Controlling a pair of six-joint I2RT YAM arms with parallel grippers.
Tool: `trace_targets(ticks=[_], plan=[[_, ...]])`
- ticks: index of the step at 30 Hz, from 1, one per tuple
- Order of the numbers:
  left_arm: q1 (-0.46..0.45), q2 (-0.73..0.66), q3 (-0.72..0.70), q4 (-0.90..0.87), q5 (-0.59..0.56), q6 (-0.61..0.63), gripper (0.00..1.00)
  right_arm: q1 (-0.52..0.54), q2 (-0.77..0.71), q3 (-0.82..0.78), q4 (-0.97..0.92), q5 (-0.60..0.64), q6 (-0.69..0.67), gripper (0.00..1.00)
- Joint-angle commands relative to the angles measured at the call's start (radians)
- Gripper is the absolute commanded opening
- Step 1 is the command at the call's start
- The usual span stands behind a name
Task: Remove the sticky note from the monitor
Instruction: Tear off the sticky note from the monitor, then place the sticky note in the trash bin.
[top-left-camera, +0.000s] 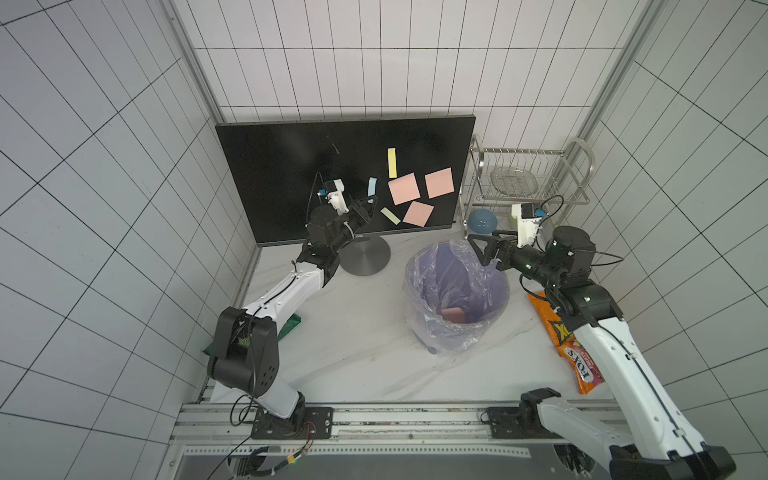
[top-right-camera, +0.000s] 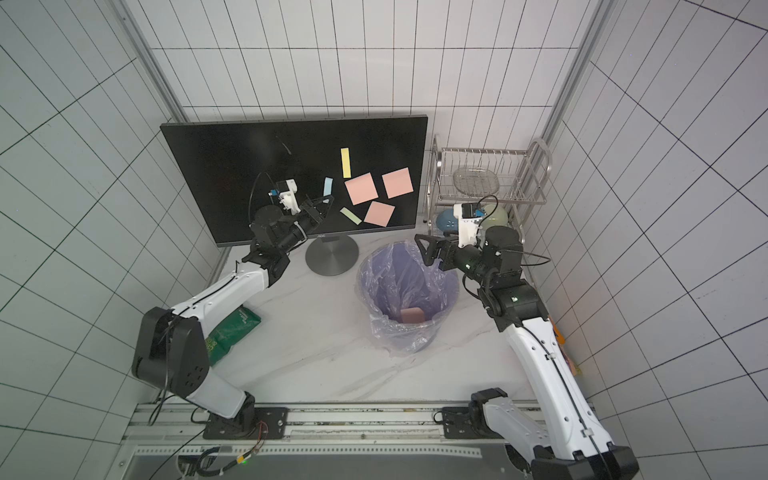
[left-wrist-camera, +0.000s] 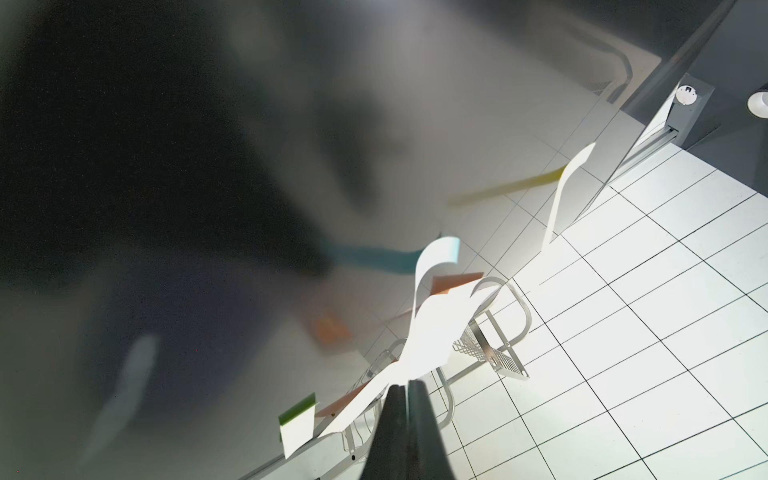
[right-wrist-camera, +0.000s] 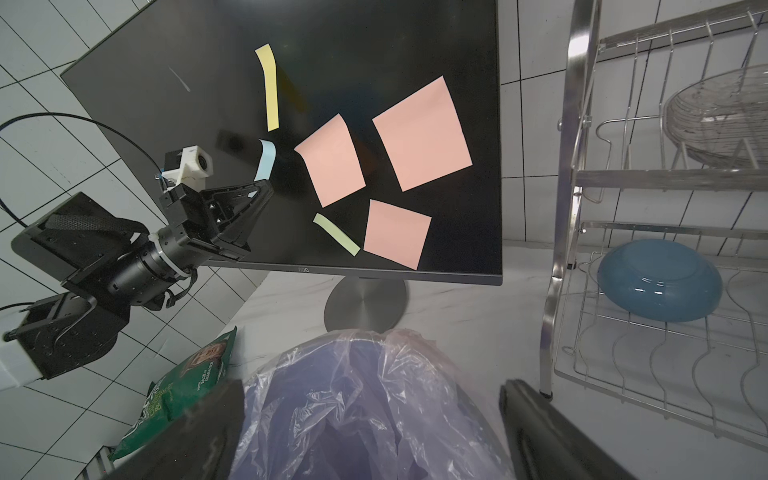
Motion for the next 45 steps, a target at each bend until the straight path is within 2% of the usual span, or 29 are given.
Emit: trace_targets(ticks=[1,6,9,16,22,26,30,32,34,35,37,39,41,45], plan=[[-0.022,-0.060,0.007,-0.048,-0.023,0.075,0.00,0.001,0.006,-0.003,0.033,-0.017,0.007,0.99],[-0.052,-0.103,0.003,-0.117,-0.047,0.147,0.00,0.003,0.006,-0.002,0.034,-0.016,0.005,0.99],[-0.100,-0.146,-0.001,-0.207,-0.089,0.235,0.00,0.002,0.003,-0.001,0.029,0.001,-0.005,0.99],[-0.350,-0.246,0.038,-0.498,-0.251,0.565,0.00,-0.006,-0.004,0.042,-0.052,0.089,-0.076,0.99],[-0.567,-0.268,0.013,-0.553,-0.371,0.753,0.00,-0.051,-0.023,0.070,-0.105,0.134,-0.113,0.99],[-0.673,-0.201,0.068,-0.643,-0.427,0.821,0.00,-0.084,-0.040,0.084,-0.125,0.138,-0.121,0.99],[-0.714,-0.126,0.141,-0.715,-0.466,0.853,0.00,-0.099,-0.056,0.087,-0.141,0.145,-0.127,0.99],[-0.715,-0.103,0.166,-0.732,-0.447,0.849,0.07,-0.101,-0.063,0.087,-0.144,0.141,-0.126,0.99],[-0.715,-0.096,0.176,-0.732,-0.434,0.836,0.18,-0.102,-0.065,0.085,-0.148,0.136,-0.127,0.99],[-0.715,-0.095,0.178,-0.729,-0.424,0.833,0.25,-0.103,-0.066,0.083,-0.150,0.134,-0.127,0.99],[-0.715,-0.096,0.187,-0.735,-0.400,0.830,0.46,-0.103,-0.068,0.079,-0.147,0.129,-0.125,0.99],[-0.712,-0.100,0.194,-0.739,-0.379,0.824,0.59,-0.103,-0.066,0.076,-0.145,0.115,-0.121,0.99],[-0.708,-0.105,0.200,-0.740,-0.348,0.815,0.65,-0.103,-0.063,0.071,-0.138,0.100,-0.116,0.99],[-0.659,-0.121,0.220,-0.750,-0.268,0.753,0.67,-0.102,-0.060,0.055,-0.103,0.058,-0.090,0.99]])
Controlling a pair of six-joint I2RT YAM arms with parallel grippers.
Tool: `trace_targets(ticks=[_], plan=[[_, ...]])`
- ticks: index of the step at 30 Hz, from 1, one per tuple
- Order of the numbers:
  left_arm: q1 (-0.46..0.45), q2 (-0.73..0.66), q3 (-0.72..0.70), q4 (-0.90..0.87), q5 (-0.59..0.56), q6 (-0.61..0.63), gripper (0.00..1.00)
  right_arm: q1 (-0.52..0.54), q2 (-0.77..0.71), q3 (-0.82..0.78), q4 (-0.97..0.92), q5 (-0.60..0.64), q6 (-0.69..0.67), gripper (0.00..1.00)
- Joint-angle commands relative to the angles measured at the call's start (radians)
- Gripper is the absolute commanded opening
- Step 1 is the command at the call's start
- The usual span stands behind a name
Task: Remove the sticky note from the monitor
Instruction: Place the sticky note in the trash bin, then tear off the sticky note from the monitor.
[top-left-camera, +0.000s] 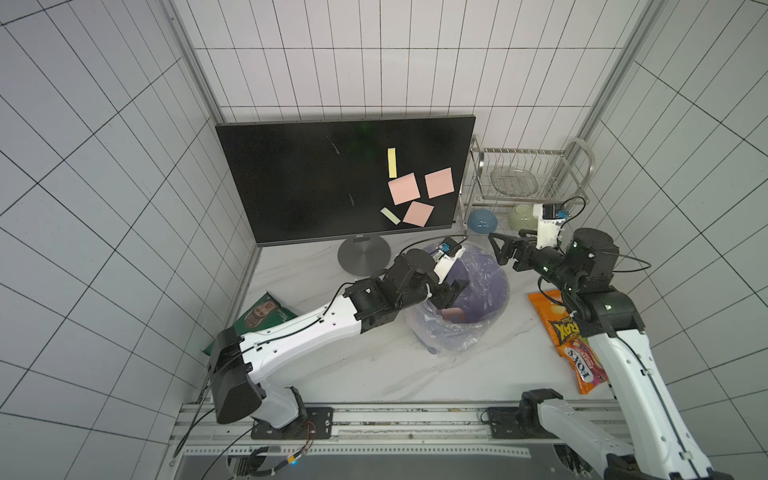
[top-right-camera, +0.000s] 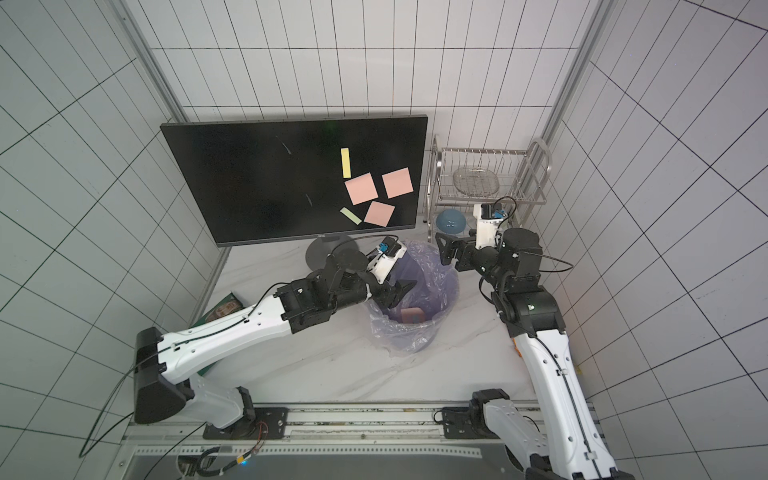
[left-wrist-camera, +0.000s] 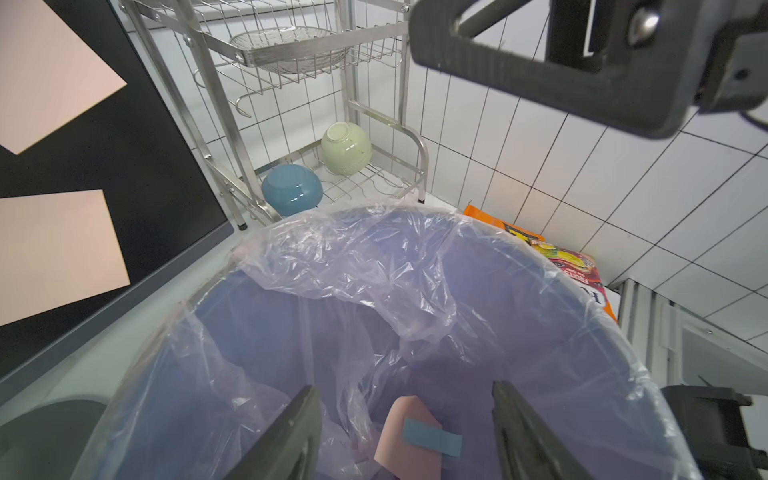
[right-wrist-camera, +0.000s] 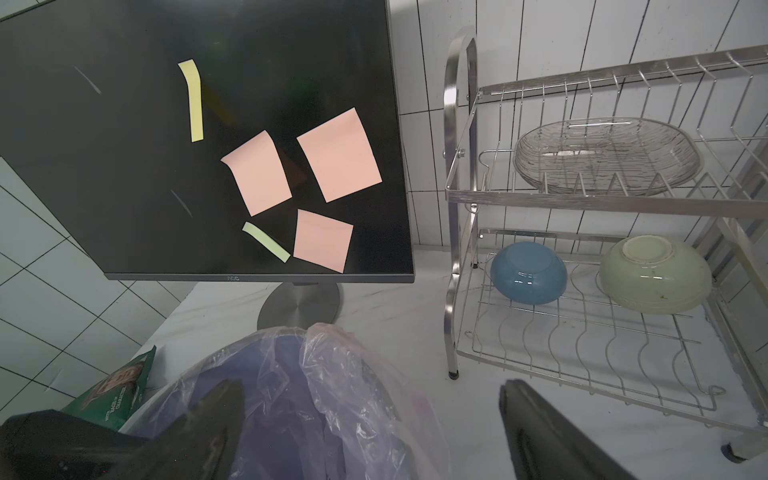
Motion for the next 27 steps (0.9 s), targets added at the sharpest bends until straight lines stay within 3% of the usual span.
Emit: trace_targets(ticks=[1,5,10,17,20,27], plan=[[0.059,-0.034,0.033,-0.005,0.098,-0.066,0.68,-0.006,-0.003,-0.005,0.050,-0.066,0.034,0.99],[0.165,-0.082,0.031,0.023,0.227,-0.131,0.75,-0.004,0.014,-0.017,0.132,-0.162,0.092,0.99],[0.346,-0.111,0.021,0.109,0.387,-0.270,0.78,0.035,0.045,-0.016,0.215,-0.179,0.135,0.99],[0.605,-0.062,-0.015,0.364,0.439,-0.562,0.82,0.096,0.100,0.008,0.284,-0.168,0.166,0.99],[0.640,-0.001,-0.014,0.455,0.422,-0.691,0.82,0.113,0.119,0.014,0.317,-0.163,0.183,0.99],[0.637,0.098,0.030,0.549,0.386,-0.844,0.82,0.146,0.150,0.024,0.337,-0.156,0.189,0.99]])
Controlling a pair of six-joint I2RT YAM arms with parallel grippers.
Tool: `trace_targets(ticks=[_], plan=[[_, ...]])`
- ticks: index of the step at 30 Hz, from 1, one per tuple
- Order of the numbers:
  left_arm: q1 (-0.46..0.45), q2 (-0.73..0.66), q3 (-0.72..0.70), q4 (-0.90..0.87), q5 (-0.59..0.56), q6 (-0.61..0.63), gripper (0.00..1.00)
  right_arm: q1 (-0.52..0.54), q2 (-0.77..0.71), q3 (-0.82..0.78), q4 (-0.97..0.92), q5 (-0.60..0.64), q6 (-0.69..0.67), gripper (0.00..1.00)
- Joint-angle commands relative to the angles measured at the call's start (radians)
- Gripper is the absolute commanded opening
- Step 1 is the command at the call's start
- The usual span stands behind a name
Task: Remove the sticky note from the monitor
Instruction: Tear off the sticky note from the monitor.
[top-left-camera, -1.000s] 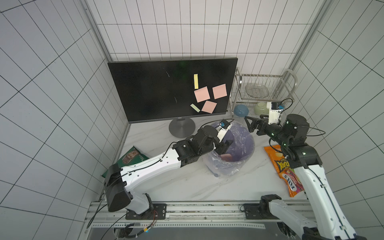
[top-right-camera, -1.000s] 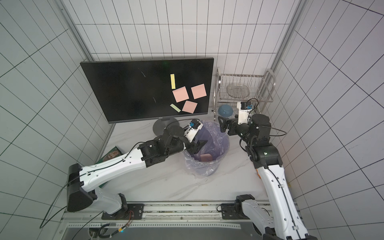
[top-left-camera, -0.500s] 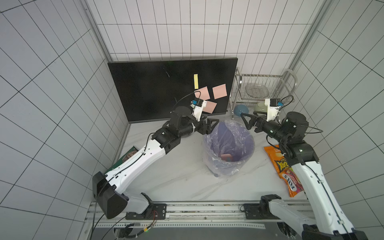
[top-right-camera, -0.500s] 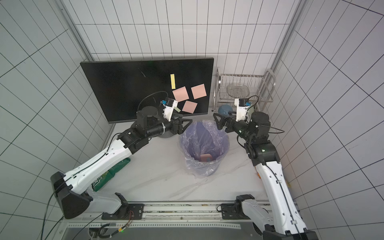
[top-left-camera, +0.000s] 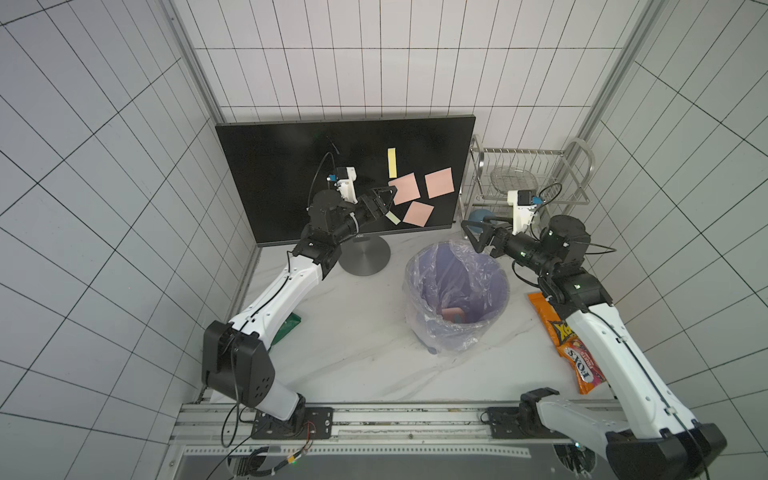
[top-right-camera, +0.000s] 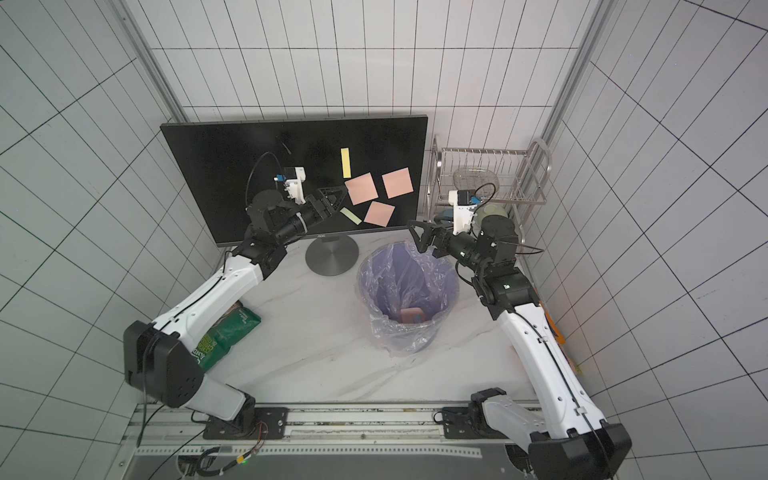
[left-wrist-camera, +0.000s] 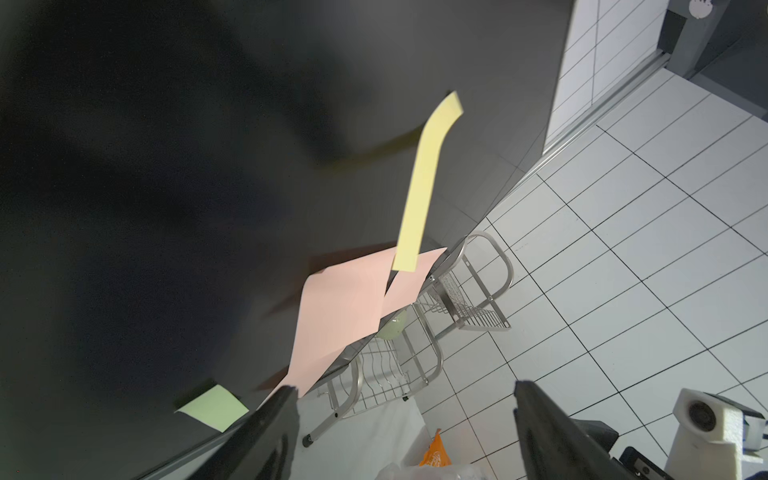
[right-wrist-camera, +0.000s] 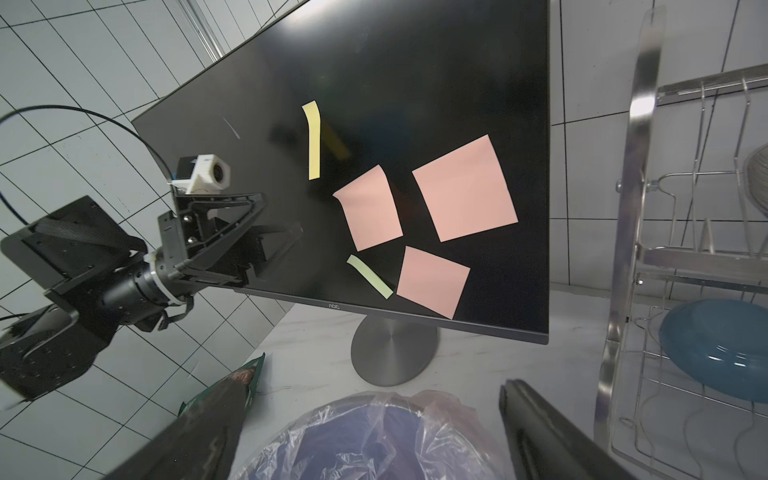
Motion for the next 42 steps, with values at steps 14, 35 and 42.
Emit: trace_targets(ticks=[14,35,42], plan=[[-0.015,0.145,0.140,0.178,-0.067,-0.211,0.69,0.025,-0.008,0.011,0.041,0.006,0.011,0.99],[-0.043,0.211,0.249,0.141,-0.060,-0.195,0.00,0.027,-0.006,0.023,0.025,0.002,0.001,0.99],[-0.053,0.178,0.229,0.129,-0.059,-0.149,0.00,0.028,-0.005,0.027,0.025,0.001,0.001,0.99]])
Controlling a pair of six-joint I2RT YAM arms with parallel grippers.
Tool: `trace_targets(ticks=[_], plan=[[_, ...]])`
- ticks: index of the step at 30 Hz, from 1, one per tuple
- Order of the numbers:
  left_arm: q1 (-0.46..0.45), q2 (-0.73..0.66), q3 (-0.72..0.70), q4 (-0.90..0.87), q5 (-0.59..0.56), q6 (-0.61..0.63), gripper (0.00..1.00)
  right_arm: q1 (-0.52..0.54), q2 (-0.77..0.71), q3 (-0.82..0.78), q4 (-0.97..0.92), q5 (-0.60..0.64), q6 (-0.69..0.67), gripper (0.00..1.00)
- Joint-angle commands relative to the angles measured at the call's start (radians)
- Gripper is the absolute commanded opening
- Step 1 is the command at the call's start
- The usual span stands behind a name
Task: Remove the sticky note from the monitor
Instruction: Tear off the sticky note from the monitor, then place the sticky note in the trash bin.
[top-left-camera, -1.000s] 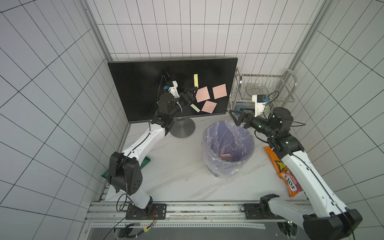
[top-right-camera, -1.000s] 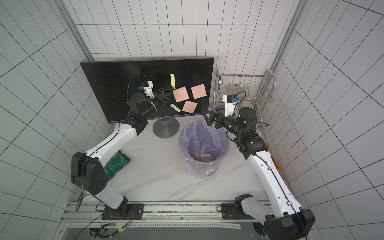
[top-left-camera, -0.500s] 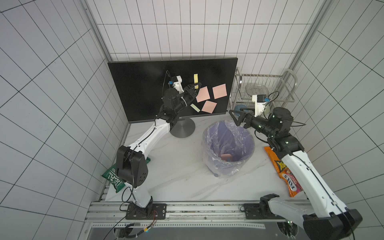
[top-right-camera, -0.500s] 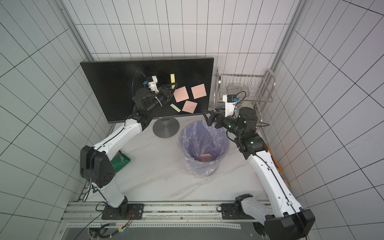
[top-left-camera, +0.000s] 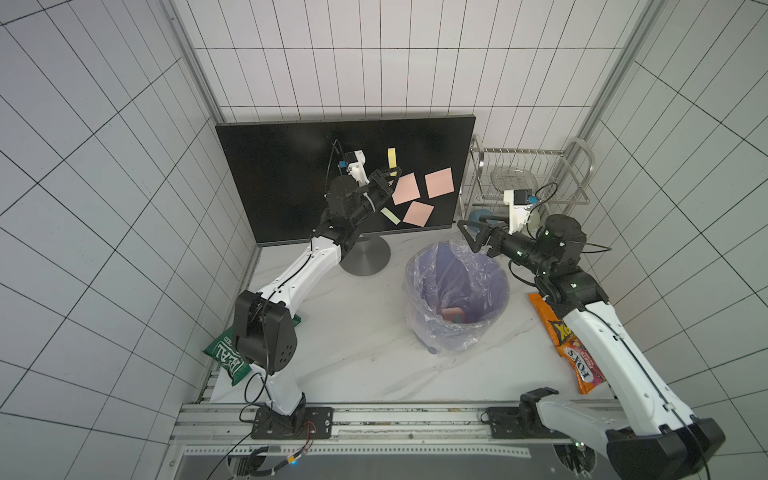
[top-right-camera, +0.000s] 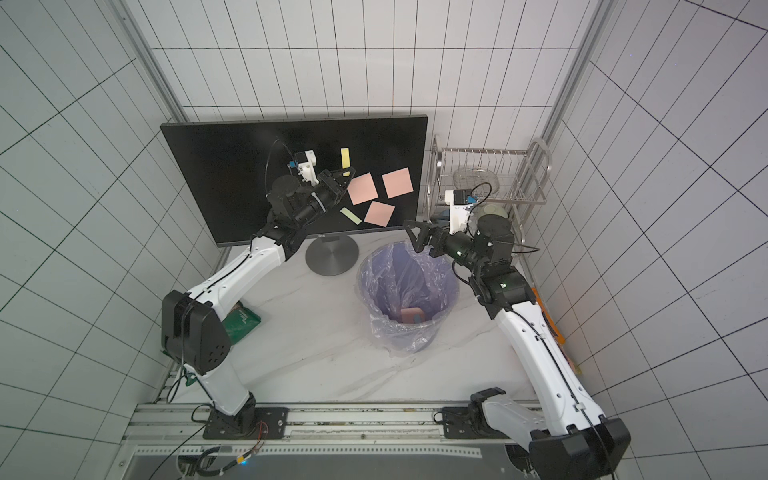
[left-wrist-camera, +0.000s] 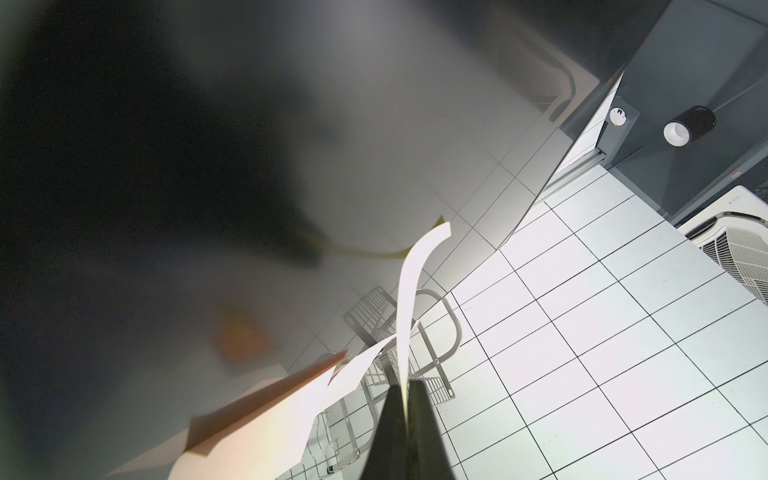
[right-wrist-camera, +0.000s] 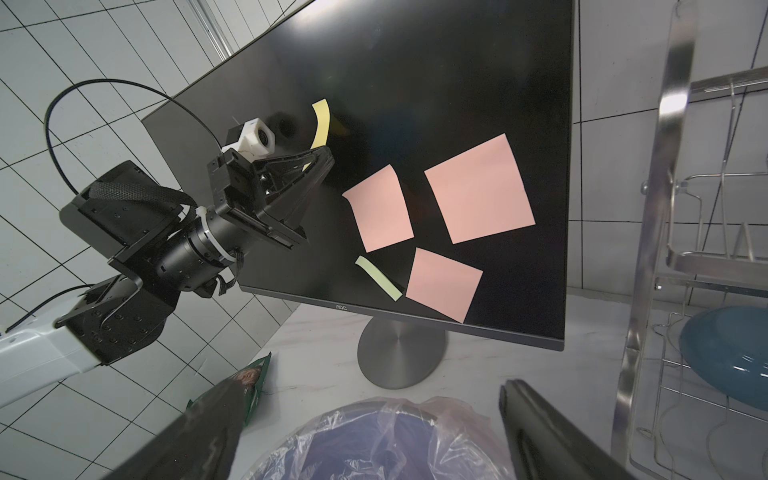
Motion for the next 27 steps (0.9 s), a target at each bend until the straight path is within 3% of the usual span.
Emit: trace_targets(ticks=[1,11,15,21,27], plan=[[-0.012,-0.036,-0.012,-0.011,-0.004,0.049,0.00,0.010,-0.011,0.026,0.010,-0.003,-0.003,0.99],[-0.070,-0.158,-0.121,-0.069,-0.032,0.191,0.00,0.010,-0.027,0.020,-0.007,0.010,-0.017,0.99],[-0.155,-0.247,-0.133,-0.240,-0.083,0.429,0.00,0.010,-0.045,0.032,-0.066,0.058,-0.064,0.99],[-0.367,-0.357,-0.148,-0.509,-0.259,0.809,0.00,0.003,-0.066,0.066,-0.183,0.162,-0.168,0.99],[-0.524,-0.350,-0.179,-0.635,-0.420,0.929,0.00,-0.042,-0.107,0.066,-0.227,0.201,-0.198,0.99]])
